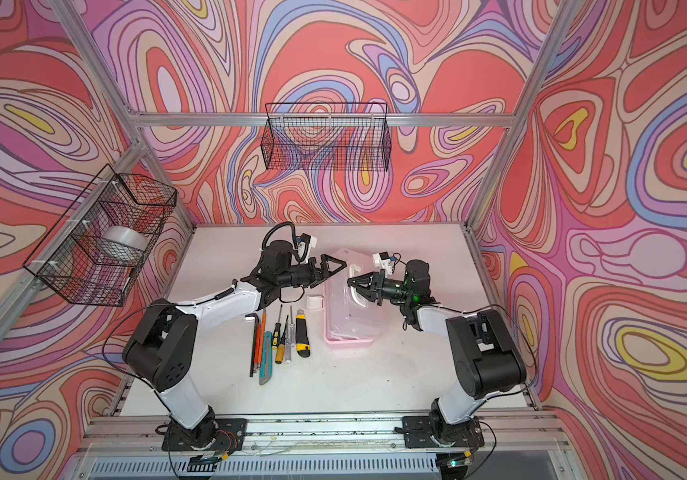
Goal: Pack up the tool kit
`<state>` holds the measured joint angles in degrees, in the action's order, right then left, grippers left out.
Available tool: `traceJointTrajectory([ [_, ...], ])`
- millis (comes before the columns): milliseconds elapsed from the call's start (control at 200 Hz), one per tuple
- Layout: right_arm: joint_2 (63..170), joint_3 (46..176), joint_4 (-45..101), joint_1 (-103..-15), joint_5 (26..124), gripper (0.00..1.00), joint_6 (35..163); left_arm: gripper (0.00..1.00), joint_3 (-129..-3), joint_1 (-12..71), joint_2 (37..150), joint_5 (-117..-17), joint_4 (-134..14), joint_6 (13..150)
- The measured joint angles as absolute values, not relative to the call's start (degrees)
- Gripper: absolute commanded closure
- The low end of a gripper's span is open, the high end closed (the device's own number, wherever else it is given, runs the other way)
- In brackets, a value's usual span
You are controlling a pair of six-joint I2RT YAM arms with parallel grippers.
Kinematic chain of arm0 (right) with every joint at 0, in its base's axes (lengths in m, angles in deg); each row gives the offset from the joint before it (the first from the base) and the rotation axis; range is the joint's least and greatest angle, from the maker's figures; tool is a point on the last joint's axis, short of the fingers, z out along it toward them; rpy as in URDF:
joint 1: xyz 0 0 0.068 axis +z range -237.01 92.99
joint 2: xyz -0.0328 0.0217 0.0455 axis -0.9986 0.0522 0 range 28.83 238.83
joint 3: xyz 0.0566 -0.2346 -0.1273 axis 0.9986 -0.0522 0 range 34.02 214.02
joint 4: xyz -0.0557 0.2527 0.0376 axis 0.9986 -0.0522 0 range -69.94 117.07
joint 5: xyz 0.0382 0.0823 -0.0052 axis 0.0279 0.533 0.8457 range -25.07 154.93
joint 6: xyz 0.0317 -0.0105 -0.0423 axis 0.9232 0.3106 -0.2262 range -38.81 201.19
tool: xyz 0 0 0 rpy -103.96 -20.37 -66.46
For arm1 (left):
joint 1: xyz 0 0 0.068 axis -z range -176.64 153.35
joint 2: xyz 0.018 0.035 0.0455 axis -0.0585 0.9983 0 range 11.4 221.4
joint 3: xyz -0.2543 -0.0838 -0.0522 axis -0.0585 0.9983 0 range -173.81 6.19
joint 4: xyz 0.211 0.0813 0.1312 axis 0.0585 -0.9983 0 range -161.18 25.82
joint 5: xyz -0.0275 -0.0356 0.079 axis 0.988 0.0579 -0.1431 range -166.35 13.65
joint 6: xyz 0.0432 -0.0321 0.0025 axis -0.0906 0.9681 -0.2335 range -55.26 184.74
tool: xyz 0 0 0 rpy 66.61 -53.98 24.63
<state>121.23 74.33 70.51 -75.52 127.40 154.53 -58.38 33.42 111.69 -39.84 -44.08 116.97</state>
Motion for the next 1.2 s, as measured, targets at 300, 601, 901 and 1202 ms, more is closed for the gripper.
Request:
traceJointTrajectory([
  [300, 116.72, 78.94, 53.92, -75.57, 125.92, 0.42, 142.64, 0.05, -59.65, 33.7, 112.74, -39.73, -44.76, 117.1],
  [601, 112.66, 86.73, 30.4, -75.63, 118.38, 0.4, 128.43, 0.05, -61.6, 34.23, 112.87, -39.29, -45.07, 117.06],
  [901, 106.12, 91.29, 12.61, -75.94, 106.53, 0.29, 119.45, 0.05, -62.25, 34.51, 112.87, -39.21, -45.18, 116.88],
  [1202, 95.83, 93.24, 1.18, -76.24, 87.14, 0.02, 112.71, 0.05, -68.04, 36.48, 114.22, -39.1, -47.34, 116.64],
])
